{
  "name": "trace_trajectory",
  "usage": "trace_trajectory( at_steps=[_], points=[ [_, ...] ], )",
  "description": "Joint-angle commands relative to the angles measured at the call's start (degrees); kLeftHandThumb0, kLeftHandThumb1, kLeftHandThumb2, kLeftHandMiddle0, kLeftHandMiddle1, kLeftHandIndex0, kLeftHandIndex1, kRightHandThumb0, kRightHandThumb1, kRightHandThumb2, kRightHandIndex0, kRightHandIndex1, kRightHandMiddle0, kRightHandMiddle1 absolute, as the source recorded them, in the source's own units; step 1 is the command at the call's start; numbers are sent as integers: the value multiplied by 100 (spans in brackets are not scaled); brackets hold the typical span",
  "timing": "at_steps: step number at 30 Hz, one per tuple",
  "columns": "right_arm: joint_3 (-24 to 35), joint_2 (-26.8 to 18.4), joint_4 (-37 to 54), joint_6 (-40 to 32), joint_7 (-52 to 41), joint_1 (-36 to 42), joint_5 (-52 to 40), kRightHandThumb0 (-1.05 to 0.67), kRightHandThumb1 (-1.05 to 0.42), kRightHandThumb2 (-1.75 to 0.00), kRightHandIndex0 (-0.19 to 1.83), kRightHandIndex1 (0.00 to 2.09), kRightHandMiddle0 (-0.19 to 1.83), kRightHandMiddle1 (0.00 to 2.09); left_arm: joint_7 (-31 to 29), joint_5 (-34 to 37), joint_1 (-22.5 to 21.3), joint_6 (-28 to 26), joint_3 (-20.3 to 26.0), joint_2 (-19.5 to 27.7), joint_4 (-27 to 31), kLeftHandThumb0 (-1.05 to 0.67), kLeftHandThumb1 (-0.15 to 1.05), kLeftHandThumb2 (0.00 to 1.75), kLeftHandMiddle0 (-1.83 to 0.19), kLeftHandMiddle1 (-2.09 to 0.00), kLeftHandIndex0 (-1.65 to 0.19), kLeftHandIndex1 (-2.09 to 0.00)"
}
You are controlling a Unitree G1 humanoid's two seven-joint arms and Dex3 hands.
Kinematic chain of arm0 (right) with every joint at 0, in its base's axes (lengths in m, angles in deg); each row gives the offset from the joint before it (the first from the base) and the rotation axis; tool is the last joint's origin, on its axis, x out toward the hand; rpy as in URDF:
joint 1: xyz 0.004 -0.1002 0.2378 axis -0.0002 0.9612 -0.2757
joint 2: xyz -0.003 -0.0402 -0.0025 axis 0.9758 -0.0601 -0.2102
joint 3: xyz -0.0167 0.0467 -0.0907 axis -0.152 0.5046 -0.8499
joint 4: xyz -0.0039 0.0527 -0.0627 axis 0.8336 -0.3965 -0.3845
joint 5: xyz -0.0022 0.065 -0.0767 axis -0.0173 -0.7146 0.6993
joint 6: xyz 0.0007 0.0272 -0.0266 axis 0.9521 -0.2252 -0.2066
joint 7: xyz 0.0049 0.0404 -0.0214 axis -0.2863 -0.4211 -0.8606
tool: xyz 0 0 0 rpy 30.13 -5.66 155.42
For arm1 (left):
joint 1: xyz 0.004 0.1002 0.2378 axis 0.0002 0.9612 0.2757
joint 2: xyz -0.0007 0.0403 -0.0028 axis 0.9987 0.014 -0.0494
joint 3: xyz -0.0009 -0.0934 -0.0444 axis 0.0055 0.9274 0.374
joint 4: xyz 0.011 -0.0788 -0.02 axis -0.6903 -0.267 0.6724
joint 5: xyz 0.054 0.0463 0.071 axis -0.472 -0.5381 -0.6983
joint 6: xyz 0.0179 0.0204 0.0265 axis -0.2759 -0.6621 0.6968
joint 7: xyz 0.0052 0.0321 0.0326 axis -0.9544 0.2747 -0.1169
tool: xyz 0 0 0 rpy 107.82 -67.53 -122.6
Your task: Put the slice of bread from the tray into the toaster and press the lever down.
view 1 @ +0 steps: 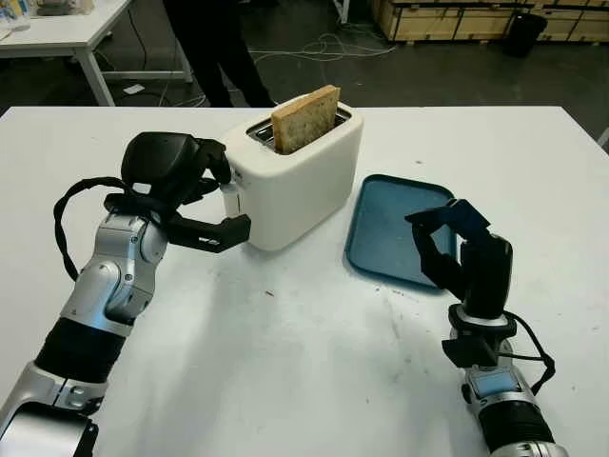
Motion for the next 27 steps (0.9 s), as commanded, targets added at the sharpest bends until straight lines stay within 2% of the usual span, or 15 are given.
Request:
trace_trajectory(
  at_steps=[1,10,12,15,20,23,25,27],
  points=[
    [29,22,47,-25,47,7,25,-46,-92,-38,65,167,63,115,-68,-15,-130,9,-98,0,-73,-26,87,0,-93,-159,-107,-76],
    [12,33,48,-8,14,7,-46,-45,-92,-36,66,166,63,115,-193,36,-100,-29,-125,-56,37,-25,87,0,-95,-165,-108,-85],
    [15,36,44,-7,24,6,-33,-45,-92,-36,66,165,63,115,-242,32,-79,-54,-136,-52,93,-25,87,0,-94,-169,-101,-107],
    [22,36,71,-57,40,17,7,-46,-92,-37,66,166,63,115,-336,22,-36,-73,-153,-35,208,-25,87,0,-92,-173,-96,-119],
    [13,48,55,-16,30,6,-26,-45,-92,-36,65,167,63,115,-379,-6,51,-88,-157,-45,384,-26,86,0,-88,-174,-80,-154],
    [4,38,46,-3,-4,6,-65,-44,-92,-36,65,167,63,114,-460,-53,57,-163,-180,-60,466,-26,86,1,-87,-175,-77,-159],
    [9,31,34,9,4,-1,-53,-45,-92,-36,65,166,63,114,-445,-52,68,-153,-186,-54,490,-26,86,1,-86,-175,-81,-147],
    [16,28,34,-5,18,0,-29,-46,-92,-37,65,166,63,114,-420,-56,76,-153,-189,-53,497,-25,86,1,-86,-175,-82,-144]
  ],
)
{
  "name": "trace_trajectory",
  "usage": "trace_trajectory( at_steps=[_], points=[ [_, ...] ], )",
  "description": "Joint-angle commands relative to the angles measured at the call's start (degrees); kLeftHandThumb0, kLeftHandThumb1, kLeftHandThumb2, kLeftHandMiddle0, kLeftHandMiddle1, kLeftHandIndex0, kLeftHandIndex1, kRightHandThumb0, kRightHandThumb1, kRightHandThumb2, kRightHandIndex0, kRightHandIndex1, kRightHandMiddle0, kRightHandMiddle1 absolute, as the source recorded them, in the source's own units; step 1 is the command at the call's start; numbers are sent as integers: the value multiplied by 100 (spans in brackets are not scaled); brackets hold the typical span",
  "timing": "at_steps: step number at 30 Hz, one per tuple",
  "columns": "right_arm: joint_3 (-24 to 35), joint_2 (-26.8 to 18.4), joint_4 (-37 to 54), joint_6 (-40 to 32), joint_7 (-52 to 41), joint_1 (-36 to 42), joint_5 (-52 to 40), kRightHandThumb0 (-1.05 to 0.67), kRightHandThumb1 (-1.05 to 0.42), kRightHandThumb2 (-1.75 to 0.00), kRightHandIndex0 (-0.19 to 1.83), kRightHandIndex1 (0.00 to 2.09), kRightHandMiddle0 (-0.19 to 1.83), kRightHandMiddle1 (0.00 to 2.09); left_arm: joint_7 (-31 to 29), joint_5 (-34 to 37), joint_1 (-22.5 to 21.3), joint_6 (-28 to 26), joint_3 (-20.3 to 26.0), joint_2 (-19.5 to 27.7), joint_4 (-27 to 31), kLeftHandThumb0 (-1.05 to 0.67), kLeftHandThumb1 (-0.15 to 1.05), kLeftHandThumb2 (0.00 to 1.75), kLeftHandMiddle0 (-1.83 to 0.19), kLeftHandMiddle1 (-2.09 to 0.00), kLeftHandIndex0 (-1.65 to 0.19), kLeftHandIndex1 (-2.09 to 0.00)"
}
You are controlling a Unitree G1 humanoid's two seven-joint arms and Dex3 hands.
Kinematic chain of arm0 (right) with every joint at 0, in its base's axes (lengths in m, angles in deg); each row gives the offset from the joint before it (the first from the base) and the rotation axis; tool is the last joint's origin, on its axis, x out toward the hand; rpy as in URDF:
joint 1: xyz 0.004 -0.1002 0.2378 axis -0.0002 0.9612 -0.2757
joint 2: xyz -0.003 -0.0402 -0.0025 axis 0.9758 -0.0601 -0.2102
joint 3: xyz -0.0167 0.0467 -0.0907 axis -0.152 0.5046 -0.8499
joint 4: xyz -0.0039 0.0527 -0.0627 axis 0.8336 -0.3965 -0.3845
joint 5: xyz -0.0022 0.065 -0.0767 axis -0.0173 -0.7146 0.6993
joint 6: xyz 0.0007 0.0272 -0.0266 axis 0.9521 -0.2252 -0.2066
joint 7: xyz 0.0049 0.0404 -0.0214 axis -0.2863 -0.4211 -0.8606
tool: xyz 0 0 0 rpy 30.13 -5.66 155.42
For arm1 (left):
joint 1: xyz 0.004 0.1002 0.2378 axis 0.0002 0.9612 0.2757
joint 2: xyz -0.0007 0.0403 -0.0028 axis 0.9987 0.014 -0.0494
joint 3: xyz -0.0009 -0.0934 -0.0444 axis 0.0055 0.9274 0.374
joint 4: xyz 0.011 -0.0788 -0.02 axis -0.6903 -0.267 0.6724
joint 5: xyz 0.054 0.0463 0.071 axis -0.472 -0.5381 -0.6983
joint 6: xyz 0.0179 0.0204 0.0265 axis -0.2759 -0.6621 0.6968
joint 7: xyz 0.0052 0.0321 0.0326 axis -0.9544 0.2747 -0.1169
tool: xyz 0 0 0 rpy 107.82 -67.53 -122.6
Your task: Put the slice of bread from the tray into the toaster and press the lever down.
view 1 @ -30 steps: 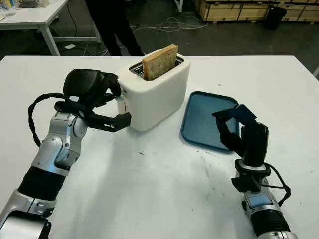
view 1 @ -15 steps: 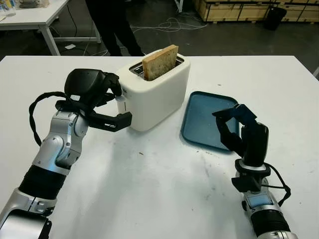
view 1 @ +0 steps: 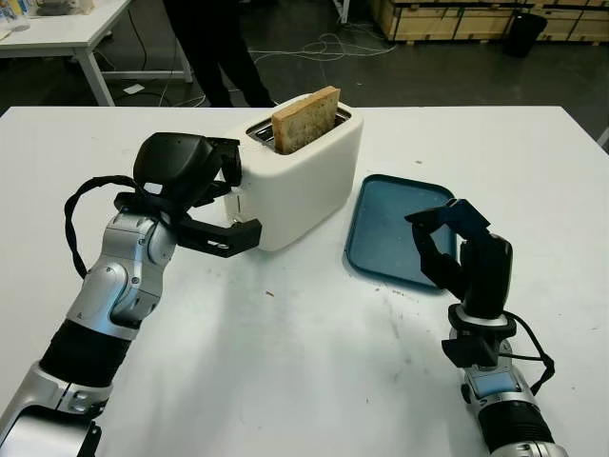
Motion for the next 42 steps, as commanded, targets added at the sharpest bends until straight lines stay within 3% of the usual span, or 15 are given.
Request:
trace_trajectory(
  at_steps=[1,11,14,17,19,22,25,27,34,42],
  points=[
    [21,17,49,-36,17,9,-12,-46,-92,-37,65,166,63,114,-33,-75,46,-60,-30,0,64,-25,86,1,-86,-175,-83,-141],
    [20,11,14,5,10,-3,-35,-46,-92,-37,64,167,63,115,-111,-125,1,-139,-37,52,15,-24,89,2,-86,-175,-86,-125],
    [14,15,29,-9,-8,6,-58,-47,-92,-37,65,166,63,115,-52,-189,0,-140,-39,80,2,-24,88,2,-86,-175,-79,-146],
    [9,11,68,-46,-30,20,-61,-46,-92,-37,65,166,63,115,-10,-245,5,-144,-20,102,-1,-24,88,1,-87,-175,-79,-148],
    [15,7,66,-23,-8,10,-24,-46,-92,-37,65,167,63,116,-26,-234,5,-137,-4,117,-6,-23,89,1,-87,-175,-84,-136],
    [11,19,91,-47,-13,8,-27,-46,-92,-37,65,167,63,115,-92,-186,-2,-123,2,132,-17,-25,89,1,-88,-174,-96,-99],
    [-5,24,66,-24,-39,-7,-72,-46,-92,-37,65,168,63,115,-108,-157,-2,-114,-6,134,-33,-25,91,1,-92,-160,-98,-38],
    [-3,22,73,-26,-37,-8,-65,-46,-92,-37,64,168,63,115,-119,-133,-2,-129,-6,119,-26,-24,91,1,-94,-155,-96,-18],
    [5,15,37,-27,-49,-31,-106,-47,-92,-36,65,167,64,116,-469,-163,-116,-289,-93,107,-50,-18,91,2,-92,-173,-94,-5],
    [36,11,35,-16,22,-47,-16,-47,-92,-37,66,166,64,116,-832,-158,-156,-374,-155,126,-53,-23,89,3,-99,-175,-92,-1]
  ],
)
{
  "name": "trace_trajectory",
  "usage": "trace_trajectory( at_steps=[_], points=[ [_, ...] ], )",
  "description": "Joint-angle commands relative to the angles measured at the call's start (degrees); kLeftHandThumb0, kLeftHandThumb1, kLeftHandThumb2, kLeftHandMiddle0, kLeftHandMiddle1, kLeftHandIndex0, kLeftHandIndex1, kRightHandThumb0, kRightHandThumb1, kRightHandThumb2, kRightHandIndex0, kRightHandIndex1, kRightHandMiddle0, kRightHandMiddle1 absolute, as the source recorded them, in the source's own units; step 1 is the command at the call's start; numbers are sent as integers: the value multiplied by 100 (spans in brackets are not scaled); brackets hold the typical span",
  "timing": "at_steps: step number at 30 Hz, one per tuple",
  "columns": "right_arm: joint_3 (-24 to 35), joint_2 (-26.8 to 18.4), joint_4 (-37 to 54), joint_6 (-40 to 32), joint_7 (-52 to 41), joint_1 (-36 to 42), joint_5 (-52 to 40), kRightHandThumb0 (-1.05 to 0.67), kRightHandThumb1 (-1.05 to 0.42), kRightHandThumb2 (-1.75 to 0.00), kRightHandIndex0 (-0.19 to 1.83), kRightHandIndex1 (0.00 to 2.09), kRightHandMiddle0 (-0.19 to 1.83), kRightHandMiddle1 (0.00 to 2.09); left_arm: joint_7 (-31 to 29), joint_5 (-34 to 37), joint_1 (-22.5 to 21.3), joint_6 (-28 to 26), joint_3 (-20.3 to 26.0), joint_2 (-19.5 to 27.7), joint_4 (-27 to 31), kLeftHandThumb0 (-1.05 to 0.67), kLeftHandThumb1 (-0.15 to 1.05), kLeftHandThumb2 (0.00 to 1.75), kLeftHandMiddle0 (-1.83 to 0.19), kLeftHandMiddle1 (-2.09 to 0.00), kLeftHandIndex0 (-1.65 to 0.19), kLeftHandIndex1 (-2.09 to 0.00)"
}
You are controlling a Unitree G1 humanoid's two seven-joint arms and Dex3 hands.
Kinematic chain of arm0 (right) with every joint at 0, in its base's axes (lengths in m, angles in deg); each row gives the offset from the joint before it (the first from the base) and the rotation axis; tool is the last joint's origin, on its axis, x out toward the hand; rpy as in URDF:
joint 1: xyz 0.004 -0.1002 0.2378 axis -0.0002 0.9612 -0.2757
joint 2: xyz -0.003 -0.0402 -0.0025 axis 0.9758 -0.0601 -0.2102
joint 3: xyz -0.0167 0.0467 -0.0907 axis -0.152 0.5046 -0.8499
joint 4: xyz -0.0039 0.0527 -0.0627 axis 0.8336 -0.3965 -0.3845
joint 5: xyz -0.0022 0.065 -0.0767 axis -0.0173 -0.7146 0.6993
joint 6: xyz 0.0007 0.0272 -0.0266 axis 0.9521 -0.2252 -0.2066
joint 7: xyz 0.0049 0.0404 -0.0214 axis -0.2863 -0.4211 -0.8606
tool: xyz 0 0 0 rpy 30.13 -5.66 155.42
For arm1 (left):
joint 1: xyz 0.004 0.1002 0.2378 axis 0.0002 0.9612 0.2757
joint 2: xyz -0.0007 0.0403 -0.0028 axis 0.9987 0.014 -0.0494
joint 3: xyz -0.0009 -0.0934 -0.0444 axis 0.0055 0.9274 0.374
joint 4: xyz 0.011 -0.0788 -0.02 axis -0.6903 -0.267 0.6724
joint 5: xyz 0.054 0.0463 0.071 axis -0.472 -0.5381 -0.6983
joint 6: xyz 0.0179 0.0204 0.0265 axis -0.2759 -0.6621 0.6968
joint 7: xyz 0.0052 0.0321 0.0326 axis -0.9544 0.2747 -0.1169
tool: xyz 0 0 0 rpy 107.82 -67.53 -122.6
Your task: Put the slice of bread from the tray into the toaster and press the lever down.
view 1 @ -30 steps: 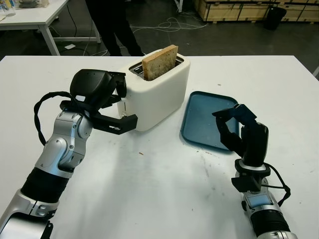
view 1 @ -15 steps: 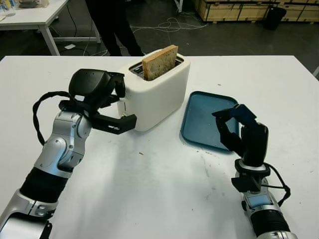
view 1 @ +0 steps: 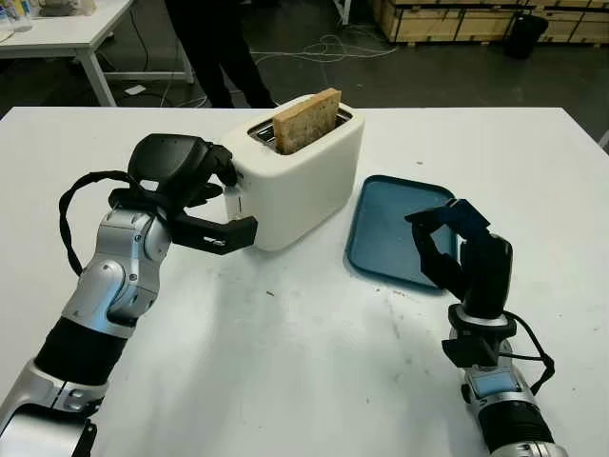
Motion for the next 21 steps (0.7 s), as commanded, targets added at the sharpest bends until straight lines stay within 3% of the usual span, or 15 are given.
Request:
trace_trajectory(
  at_steps=[1,13,16,18,19,20,21],
  points=[
    [34,7,34,-11,44,-46,16,-47,-92,-37,66,166,64,116,-134,-28,-80,-6,-121,6,-59,-23,89,3,-99,-175,-92,-1],
    [15,4,30,32,-28,-40,-113,-45,-92,-36,65,169,62,118,-111,52,-51,144,-180,-82,-285,-21,90,11,-95,-175,-92,0],
    [11,-13,-63,102,-60,-66,-183,-44,-92,-35,64,168,62,118,77,206,179,147,-378,-473,-656,-20,91,13,-91,-175,-91,0],
    [18,-26,-99,79,-68,-60,-178,-45,-92,-35,65,167,63,118,438,257,421,106,-719,-1066,-1393,-19,92,16,-85,-171,-94,-1],
    [17,-32,-97,54,-75,-47,-170,-45,-92,-35,66,166,63,118,632,277,494,67,-911,-1429,-1926,-21,92,19,-83,-143,-99,-3],
    [16,-34,-93,38,-79,-38,-166,-46,-92,-35,66,166,63,118,783,280,520,28,-1050,-1702,-2358,-23,92,24,-85,-93,-100,-2],
    [15,-30,-85,31,-76,-29,-158,-46,-92,-35,66,167,63,118,1020,293,545,53,-1166,-2003,-2900,-25,92,26,-92,-66,-101,-2]
  ],
)
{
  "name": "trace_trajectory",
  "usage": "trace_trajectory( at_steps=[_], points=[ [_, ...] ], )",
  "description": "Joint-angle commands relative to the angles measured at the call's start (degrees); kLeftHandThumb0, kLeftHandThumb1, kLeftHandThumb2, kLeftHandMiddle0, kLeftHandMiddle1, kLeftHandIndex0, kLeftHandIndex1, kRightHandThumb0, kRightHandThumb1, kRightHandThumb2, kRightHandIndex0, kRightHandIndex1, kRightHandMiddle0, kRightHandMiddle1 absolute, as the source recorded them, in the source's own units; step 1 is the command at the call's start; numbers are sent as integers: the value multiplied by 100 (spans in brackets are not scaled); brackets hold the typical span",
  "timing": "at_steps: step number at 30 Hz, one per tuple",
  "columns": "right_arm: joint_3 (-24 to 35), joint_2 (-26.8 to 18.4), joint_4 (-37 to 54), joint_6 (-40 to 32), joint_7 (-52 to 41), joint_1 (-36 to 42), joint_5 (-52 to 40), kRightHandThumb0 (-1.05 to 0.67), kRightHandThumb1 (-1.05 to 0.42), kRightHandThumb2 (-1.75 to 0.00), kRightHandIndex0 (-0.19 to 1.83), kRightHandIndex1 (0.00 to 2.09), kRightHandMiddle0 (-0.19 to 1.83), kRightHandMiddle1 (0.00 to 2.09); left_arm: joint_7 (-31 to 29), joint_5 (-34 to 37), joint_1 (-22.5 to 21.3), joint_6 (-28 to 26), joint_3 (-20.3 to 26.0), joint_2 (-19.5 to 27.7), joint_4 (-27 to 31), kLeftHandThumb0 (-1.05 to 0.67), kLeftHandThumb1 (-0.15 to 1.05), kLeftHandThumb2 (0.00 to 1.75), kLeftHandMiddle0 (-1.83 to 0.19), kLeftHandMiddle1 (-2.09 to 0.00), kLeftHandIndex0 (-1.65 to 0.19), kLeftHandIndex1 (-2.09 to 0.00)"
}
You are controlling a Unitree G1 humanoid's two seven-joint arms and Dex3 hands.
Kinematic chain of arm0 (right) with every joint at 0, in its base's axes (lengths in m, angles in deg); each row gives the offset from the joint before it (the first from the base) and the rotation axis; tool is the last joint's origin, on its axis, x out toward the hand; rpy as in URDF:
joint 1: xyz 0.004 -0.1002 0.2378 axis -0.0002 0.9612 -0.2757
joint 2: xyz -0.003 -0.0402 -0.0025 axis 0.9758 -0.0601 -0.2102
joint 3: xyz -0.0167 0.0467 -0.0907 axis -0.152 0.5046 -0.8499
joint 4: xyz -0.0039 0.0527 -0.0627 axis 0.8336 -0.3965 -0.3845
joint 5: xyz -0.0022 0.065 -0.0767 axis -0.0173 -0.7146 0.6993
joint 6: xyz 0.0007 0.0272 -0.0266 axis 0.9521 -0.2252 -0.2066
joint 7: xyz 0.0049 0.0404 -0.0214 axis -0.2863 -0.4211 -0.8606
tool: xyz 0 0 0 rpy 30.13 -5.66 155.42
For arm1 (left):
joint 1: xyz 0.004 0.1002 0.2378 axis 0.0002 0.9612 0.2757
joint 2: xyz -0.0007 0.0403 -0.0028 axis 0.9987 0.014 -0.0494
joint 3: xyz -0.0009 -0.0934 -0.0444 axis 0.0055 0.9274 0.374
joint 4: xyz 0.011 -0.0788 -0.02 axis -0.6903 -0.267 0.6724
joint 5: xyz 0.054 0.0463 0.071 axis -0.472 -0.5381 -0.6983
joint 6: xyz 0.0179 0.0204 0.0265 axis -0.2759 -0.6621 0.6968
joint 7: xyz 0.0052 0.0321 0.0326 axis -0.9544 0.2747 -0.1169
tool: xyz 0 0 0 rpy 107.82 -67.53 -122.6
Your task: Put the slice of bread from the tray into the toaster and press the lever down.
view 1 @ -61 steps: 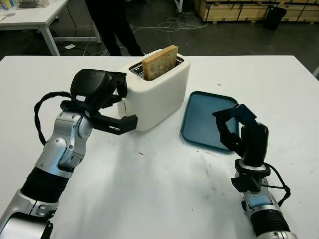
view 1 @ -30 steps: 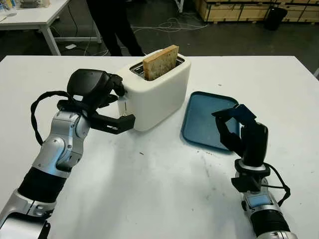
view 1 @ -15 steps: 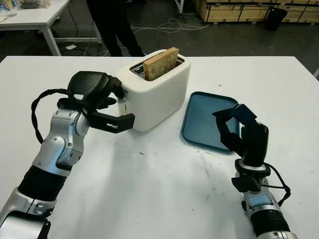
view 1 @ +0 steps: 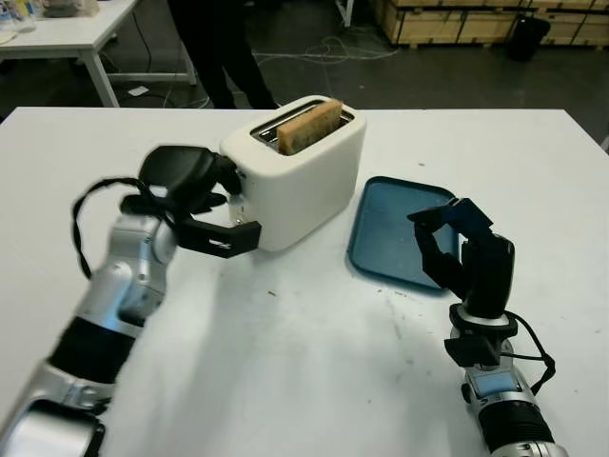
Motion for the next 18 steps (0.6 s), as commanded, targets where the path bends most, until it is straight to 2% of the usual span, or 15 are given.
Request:
trace_trajectory(
  at_steps=[1,3,5,7,18],
  points=[
    [36,-20,-37,41,-3,-22,-36,-46,-92,-35,66,167,63,118,22,199,496,118,-948,-1181,-1892,-26,92,27,-97,-53,-104,-3],
    [51,-26,-36,63,38,-31,14,-45,-92,-36,63,172,62,119,266,345,562,193,-955,-1569,-2551,-27,92,30,-102,-43,-107,-3],
    [74,-56,-61,78,60,-45,45,-46,-92,-36,62,173,62,119,134,494,574,132,-913,-1735,-2793,-26,92,37,-89,-35,-99,-1],
    [86,-78,-82,85,69,-52,62,-46,-92,-37,61,172,62,118,25,547,578,104,-911,-1744,-2822,-27,92,41,-84,-31,-95,0],
    [4,-27,-76,88,-57,-62,-85,-45,-92,-35,64,168,63,116,100,509,637,88,-933,-1409,-2519,-26,92,46,-90,-25,-96,-1]
  ],
)
